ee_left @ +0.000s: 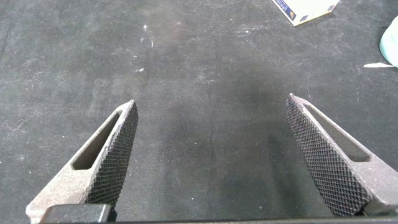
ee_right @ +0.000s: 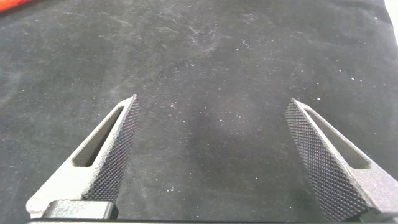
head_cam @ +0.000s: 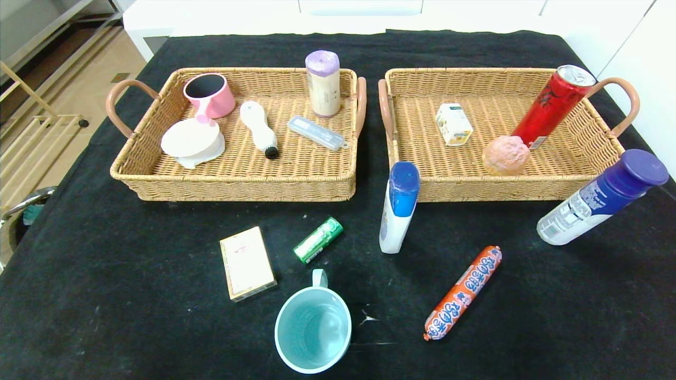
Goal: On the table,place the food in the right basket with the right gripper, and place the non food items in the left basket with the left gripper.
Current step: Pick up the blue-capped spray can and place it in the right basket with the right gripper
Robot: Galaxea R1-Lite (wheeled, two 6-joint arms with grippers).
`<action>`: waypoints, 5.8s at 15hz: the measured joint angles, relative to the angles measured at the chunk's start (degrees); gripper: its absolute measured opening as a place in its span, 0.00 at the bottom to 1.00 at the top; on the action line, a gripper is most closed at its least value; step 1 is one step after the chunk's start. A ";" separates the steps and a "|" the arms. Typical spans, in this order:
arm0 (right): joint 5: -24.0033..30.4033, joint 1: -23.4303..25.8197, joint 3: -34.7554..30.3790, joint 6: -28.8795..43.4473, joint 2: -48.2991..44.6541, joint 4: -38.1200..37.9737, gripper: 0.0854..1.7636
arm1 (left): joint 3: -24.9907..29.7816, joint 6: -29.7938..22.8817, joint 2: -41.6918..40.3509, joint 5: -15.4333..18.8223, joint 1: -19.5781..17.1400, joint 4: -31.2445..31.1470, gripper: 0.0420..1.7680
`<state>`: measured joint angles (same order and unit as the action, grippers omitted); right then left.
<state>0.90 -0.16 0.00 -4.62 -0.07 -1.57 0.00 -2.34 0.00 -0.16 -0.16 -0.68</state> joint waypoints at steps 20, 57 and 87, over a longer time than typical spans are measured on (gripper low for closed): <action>19.32 -0.22 23.65 7.95 17.37 -2.17 0.97 | -22.16 -0.74 18.87 18.81 5.72 0.09 0.97; -7.20 -20.02 44.29 12.61 52.25 -6.80 0.97 | -40.88 0.02 58.49 20.21 36.73 4.67 0.97; -13.03 -12.11 44.81 11.34 74.61 22.63 0.73 | -40.40 0.44 55.54 18.65 34.35 5.83 0.97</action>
<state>-12.13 -12.26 44.81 6.72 74.53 21.05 -40.40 -1.90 55.54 18.49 34.19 5.14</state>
